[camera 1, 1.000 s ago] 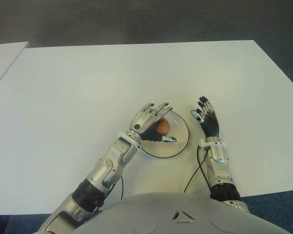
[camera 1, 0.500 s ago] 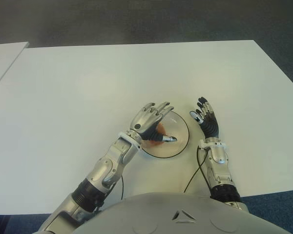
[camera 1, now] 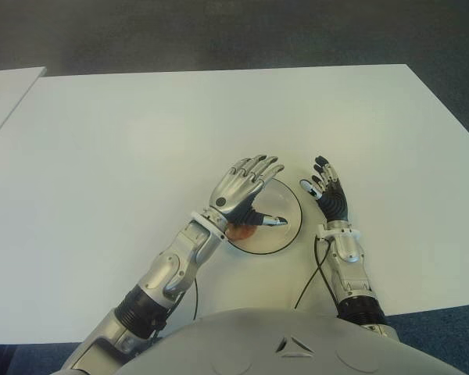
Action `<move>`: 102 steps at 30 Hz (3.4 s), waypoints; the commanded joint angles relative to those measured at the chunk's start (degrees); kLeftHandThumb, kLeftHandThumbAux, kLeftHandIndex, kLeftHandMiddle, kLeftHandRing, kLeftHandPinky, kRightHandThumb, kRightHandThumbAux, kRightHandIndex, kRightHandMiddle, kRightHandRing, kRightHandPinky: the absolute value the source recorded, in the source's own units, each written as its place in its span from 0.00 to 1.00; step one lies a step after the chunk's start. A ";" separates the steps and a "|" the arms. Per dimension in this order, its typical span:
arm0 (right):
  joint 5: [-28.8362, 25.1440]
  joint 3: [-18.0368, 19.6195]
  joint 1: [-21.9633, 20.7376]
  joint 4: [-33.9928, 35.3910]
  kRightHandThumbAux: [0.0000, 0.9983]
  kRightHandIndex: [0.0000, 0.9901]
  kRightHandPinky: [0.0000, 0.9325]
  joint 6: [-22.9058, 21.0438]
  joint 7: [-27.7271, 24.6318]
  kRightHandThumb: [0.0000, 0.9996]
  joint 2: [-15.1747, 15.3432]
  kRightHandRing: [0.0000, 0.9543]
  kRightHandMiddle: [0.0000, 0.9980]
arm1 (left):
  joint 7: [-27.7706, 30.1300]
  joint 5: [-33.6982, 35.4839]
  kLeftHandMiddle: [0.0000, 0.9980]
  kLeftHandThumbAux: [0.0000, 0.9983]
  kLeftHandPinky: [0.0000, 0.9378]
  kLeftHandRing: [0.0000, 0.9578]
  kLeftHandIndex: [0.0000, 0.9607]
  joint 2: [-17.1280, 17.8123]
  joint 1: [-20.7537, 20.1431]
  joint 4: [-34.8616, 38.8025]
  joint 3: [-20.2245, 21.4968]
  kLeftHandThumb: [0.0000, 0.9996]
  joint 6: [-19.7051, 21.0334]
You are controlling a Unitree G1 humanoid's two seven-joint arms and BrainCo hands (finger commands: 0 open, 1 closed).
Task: Put the apples into the plate.
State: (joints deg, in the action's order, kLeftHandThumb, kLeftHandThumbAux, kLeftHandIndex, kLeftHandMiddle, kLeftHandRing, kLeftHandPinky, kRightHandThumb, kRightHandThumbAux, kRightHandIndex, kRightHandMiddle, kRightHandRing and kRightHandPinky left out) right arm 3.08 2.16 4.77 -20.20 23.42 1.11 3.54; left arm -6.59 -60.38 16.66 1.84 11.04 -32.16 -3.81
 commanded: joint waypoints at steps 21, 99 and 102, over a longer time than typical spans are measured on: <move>-0.12 -0.69 3.15 -2.34 0.53 0.00 0.00 -1.76 0.04 0.10 -0.23 0.00 0.00 | -2.95 -1.35 0.00 0.30 0.00 0.00 0.00 0.14 1.03 -1.37 0.49 0.04 0.87; -9.62 2.08 3.63 -1.30 0.64 0.00 0.00 -2.40 -12.22 0.16 0.86 0.00 0.00 | 0.95 59.99 0.06 0.57 0.00 0.03 0.09 -20.90 19.86 -27.57 23.76 0.00 -20.48; -9.50 2.02 3.47 -1.63 0.63 0.00 0.00 -2.07 -12.32 0.17 0.86 0.00 0.00 | 1.80 60.73 0.08 0.57 0.00 0.04 0.10 -20.67 20.21 -26.46 23.96 0.00 -19.15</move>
State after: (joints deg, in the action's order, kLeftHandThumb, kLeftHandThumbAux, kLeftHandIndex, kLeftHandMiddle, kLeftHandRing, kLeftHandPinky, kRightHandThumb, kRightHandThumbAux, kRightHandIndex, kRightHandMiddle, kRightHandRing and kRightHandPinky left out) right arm -6.12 3.99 6.52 -18.73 22.93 -10.98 4.70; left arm -6.05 -0.97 -3.14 18.90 -13.43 -8.19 -27.39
